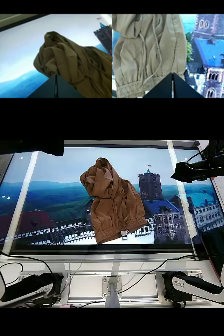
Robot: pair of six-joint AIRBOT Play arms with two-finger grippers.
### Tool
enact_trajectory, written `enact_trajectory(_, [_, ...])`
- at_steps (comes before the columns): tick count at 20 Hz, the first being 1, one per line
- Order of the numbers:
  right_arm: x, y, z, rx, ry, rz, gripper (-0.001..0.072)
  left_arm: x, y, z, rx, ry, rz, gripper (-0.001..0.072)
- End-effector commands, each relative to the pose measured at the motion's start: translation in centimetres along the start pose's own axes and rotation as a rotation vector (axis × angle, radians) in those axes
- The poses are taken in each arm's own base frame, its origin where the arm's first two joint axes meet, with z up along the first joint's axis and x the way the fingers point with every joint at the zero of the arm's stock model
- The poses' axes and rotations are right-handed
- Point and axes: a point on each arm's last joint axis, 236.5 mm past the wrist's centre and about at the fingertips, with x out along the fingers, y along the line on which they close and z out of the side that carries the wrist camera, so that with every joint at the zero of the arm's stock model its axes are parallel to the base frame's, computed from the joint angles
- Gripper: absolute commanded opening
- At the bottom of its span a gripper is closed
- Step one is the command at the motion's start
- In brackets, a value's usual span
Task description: Fold the clothes and pants, and hang the long-sleeved shirts on hangers.
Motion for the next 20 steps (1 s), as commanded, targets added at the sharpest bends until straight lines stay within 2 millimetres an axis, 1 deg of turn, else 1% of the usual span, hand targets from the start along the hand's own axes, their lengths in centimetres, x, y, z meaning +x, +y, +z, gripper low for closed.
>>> enact_trajectory(1, [0.0, 0.0, 0.0, -0.001, -0.001, 0.001, 0.0041, 0.0, 0.0, -1.1, -0.001, 0.046, -0.002, 0.0013])
enact_trajectory(5, [0.0, 0.0, 0.0, -0.001, -0.001, 0.0, 0.0041, 0.0, 0.0, -1.3, -0.002, 0.054, -0.002, 0.0012])
enact_trajectory(7, [0.0, 0.0, 0.0, -0.001, -0.001, 0.0, 0.0041, 0.2, -0.1, -2.0, -0.002, 0.082, -0.006, 0.0012])
enact_trajectory(9, [0.0, 0.0, 0.0, -0.001, -0.001, 0.001, 0.0041, 0.9, -0.2, -2.9, -0.003, 0.107, -0.01, 0.0013])
enact_trajectory(11, [0.0, 0.0, 0.0, -0.001, -0.001, 0.0, 0.004, 2.4, -0.9, -5.2, -0.039, 0.173, -0.027, 0.0013])
enact_trajectory(14, [0.0, 0.0, 0.0, -0.001, -0.001, 0.0, 0.0041, 5.3, -3.1, -9.2, -0.073, 0.253, -0.095, 0.0013])
enact_trajectory(16, [0.0, 0.0, 0.0, -0.001, -0.001, 0.001, 0.0041, 6.6, -3.6, -10.6, -0.141, 0.247, -0.096, 0.0013])
enact_trajectory(18, [0.0, 0.0, 0.0, -0.001, -0.001, 0.001, 0.0041, 7.0, -3.8, -11.7, -0.173, 0.244, -0.092, 0.0013])
enact_trajectory(20, [0.0, 0.0, 0.0, -0.001, -0.001, 0.0, 0.0041, 6.2, -3.9, -13.1, -0.172, 0.257, -0.091, 0.0013])
